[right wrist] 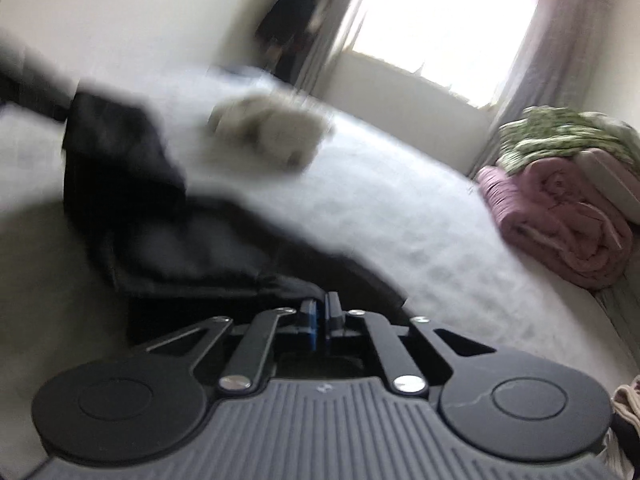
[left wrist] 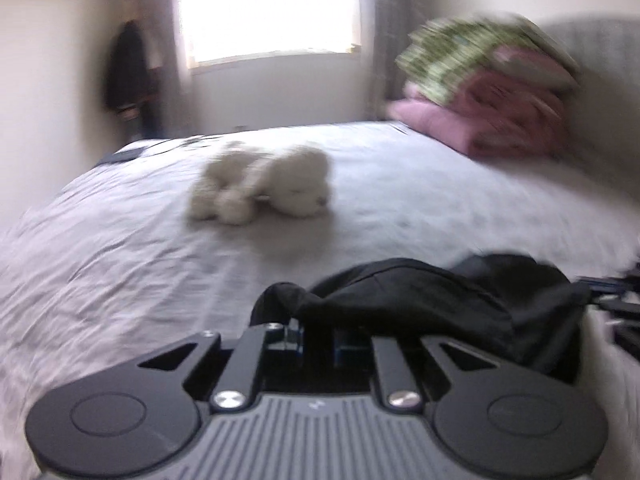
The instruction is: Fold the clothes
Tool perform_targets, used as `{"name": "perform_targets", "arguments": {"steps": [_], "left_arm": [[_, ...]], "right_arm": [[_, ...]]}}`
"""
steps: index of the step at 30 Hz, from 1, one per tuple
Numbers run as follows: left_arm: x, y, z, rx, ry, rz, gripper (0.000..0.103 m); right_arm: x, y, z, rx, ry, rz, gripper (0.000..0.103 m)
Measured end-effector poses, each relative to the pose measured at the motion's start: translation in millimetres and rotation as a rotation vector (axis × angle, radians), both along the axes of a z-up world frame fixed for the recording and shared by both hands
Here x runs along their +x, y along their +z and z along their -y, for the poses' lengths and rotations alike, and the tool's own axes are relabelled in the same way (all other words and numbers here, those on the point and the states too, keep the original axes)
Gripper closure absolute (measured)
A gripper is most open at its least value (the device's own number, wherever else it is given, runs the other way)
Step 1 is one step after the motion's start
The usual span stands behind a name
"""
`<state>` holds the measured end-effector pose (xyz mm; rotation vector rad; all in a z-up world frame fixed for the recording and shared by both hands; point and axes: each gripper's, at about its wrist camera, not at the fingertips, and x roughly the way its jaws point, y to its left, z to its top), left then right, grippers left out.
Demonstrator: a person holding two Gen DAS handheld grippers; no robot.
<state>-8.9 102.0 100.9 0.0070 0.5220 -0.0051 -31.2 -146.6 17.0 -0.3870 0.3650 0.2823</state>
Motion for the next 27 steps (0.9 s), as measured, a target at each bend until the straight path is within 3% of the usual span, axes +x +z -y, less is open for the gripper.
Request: {"name": "perform_targets", "arguments": {"steps": [5, 12, 14, 17, 18, 19, 21, 27], "left_arm": [[4.1, 0.8, -29.9, -0.102, 0.098, -0.016, 0.091], [3.7, 3.9, -34.4, -0.11, 0.132, -0.007, 0.09], [3.9, 6.1, -41.4, -0.122, 0.154, 0.011, 0.09], [2.4, 10.6, -50.6, -0.166, 0.17, 0.038, 0.09], [2.5, 11.7, -52.2, -0.169, 0.176, 0.041, 0.09], [3.7, 11.6, -54.0, -0.171, 0.181, 0.042, 0.09], [6.2, 11.0, -57.2, -0.176, 0.19, 0.04, 0.09], [5.2, 12.7, -60.4, -0.163, 0.201, 0.054, 0.093]], "right_arm": [[-15.7, 39.7, 25.9, 0.156, -0.099, 0.188, 0.103], [-1.3, 31.7, 33.6, 0.183, -0.104, 0.051, 0.103], [3.5, 28.3, 35.3, 0.187, -0.103, 0.005, 0.09], [10.5, 13.6, 23.8, 0.146, -0.079, -0.072, 0.087], [9.5, 11.7, 18.2, 0.129, -0.061, -0.08, 0.076], [5.8, 11.1, 13.1, 0.111, -0.043, -0.079, 0.051], [-7.8, 11.8, 3.2, 0.062, -0.013, -0.042, 0.034], [-18.4, -6.8, -27.6, -0.109, 0.11, -0.029, 0.033]]}}
